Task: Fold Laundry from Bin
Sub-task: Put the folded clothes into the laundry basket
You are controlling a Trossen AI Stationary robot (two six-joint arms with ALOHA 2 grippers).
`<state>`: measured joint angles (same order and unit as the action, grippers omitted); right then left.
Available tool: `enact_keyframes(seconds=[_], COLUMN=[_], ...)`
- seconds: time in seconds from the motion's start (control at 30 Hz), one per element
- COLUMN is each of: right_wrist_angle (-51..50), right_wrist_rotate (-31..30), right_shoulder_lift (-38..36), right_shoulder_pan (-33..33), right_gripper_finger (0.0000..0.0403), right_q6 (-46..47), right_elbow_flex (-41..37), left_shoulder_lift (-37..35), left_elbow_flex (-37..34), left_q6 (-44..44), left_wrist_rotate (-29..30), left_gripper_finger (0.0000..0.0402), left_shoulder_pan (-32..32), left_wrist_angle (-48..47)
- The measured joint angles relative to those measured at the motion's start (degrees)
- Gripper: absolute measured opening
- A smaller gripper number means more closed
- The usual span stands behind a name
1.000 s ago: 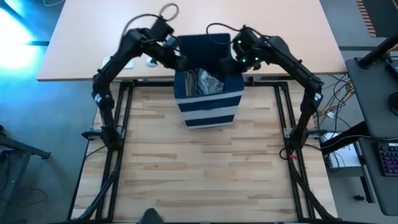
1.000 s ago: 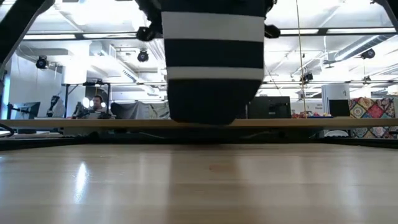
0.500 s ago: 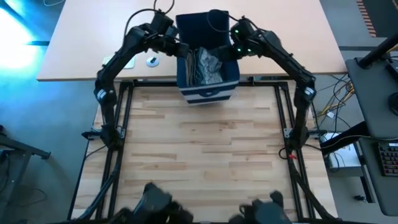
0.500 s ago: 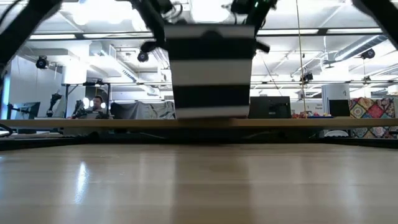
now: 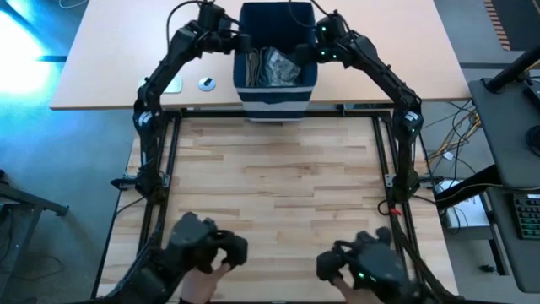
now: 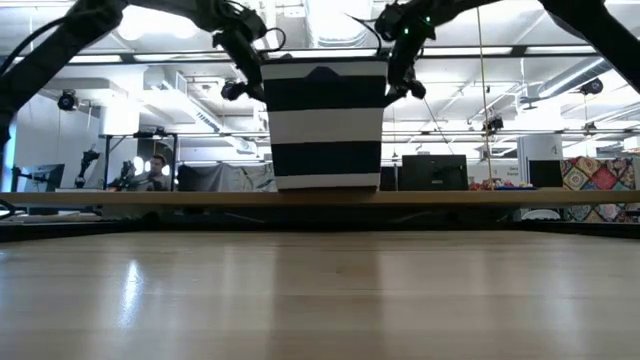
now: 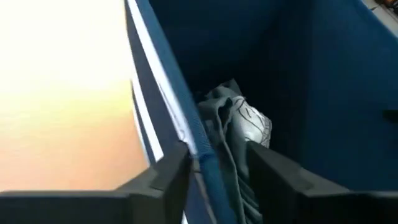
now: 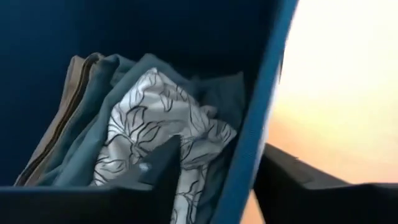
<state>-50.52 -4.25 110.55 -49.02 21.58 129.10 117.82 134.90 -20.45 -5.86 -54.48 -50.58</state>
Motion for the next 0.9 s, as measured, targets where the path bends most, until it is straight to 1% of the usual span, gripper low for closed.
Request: enact_keyframes(seconds=[0.13, 0.2, 0.27, 0.37, 0.47, 0.57, 0.67, 0.73, 0.8, 0.83, 0.9], right_wrist_angle=[-3.4, -7.0, -10.5, -12.4, -11.0, -7.1, -3.4, -1.3, 1.1, 2.6, 5.7], right_wrist_rotate=[-2.0, -2.9, -3.5, -3.6, -3.5, -6.2, -9.2, -13.2, -17.9, -19.5, -21.0], right_shoulder_lift=[-3.9, -6.9, -9.6, -13.6, -18.6, -23.9, -26.3, -26.3, -25.2, -24.6, -23.0], right_shoulder_pan=[0.7, 2.2, 5.1, 11.9, 20.1, 28.6, 35.3, 38.1, 39.6, 39.8, 39.6], right_gripper_finger=[0.0229, 0.0252, 0.0263, 0.0264, 0.0256, 0.0246, 0.0236, 0.023, 0.0224, 0.0221, 0.0215], right_q6=[-2.7, -4.0, -8.5, -12.8, -16.4, -20.9, -23.6, -23.6, -21.5, -20.8, -20.0], right_elbow_flex=[1.9, 1.7, 0.6, -2.8, -7.1, -12.6, -19.0, -23.4, -27.6, -29.2, -31.8], left_shoulder_lift=[-4.1, -7.5, -10.9, -15.8, -21.0, -26.0, -30.5, -33.2, -36.2, -37.6, -40.3], left_elbow_flex=[0.0, 0.0, -0.1, -0.6, -1.2, -2.8, -6.6, -9.9, -14.0, -16.0, -20.4], left_q6=[0.8, 2.0, 4.4, 6.9, 8.0, 8.2, 7.8, 7.1, 5.8, 4.8, 2.2], left_wrist_rotate=[-0.2, -0.4, 0.1, 2.2, 6.4, 10.5, 15.8, 20.2, 24.9, 27.5, 31.5], left_gripper_finger=[0.0193, 0.0219, 0.0239, 0.0259, 0.027, 0.0271, 0.0271, 0.0271, 0.0271, 0.0271, 0.0271], left_shoulder_pan=[-0.4, 0.1, 1.4, 4.7, 9.2, 15.1, 22.6, 28.0, 33.0, 35.3, 39.2], left_wrist_angle=[-2.0, -4.5, -7.8, -12.8, -16.2, -18.0, -18.0, -17.9, -17.5, -17.4, -17.1])
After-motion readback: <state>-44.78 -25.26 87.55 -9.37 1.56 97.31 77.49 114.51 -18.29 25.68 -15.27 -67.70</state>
